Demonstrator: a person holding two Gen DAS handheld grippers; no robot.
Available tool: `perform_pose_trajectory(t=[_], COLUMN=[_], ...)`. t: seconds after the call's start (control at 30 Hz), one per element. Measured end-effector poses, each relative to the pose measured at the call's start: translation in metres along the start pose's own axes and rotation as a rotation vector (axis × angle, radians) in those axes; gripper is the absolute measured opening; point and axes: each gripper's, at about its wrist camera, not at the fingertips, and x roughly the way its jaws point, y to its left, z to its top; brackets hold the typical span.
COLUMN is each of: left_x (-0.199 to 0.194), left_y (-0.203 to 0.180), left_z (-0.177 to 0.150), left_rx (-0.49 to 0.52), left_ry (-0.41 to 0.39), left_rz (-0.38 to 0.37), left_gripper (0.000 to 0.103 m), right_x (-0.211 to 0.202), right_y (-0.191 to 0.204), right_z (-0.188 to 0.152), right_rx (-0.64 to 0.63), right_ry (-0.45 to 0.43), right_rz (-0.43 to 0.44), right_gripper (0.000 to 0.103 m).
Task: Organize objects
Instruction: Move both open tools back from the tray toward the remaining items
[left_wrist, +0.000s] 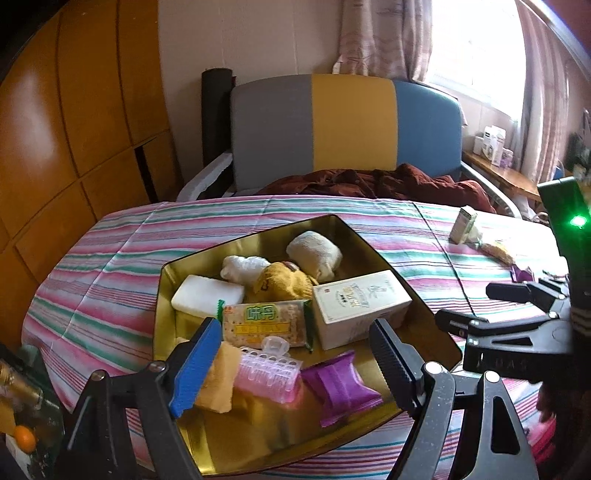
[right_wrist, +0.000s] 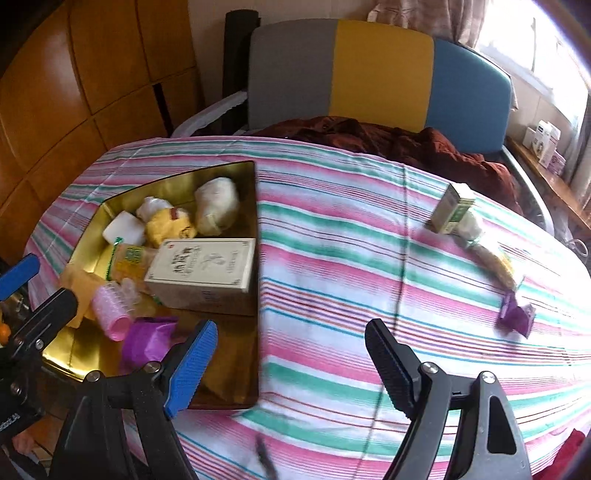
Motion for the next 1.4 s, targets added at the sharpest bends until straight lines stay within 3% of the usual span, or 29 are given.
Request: perform_pose_trajectory(t=[0.37, 0.57, 0.77, 0.97, 1.23, 1.4], left_x=[0.005, 0.009, 0.015, 0.027, 0.040, 0.049], left_y=[-0.032, -0.050, -0.066, -0.087, -0.121, -0.142], left_z=[0.000, 0.001, 0.004, 0.007, 0.012, 0.016], left_rx=[0.080, 0.118, 0.152, 0.184, 0.230, 0.259], left_ry=[0.019, 0.029, 0.038, 0.063, 0.078, 0.089], left_rz=[-0.037, -0.055, -0.066, -0.084, -0.141, -0.173], left_gripper=[0.083, 0.083, 0.084, 0.084, 0.084, 0.084], right_x=[-0.005, -0.006, 0.004, -0.001, -0.012, -0.011], right_y=[-0.073, -0.132, -0.213, -0.286, -0.329, -0.341], right_z=[0.013, 0.023, 0.014, -0.012, -0.044, -0.054], right_rx=[0.055, 0.118, 0.307, 0.660, 0.930, 1.016], right_ry=[-0.007, -0.023, -0.034, -0.027, -0.038, -0.031], right_rz=[-0.112, -0.228, -0.315, -0.274, -0.228, -0.186], right_gripper=[0.084, 0.084, 0.084, 0.084, 0.084, 0.084])
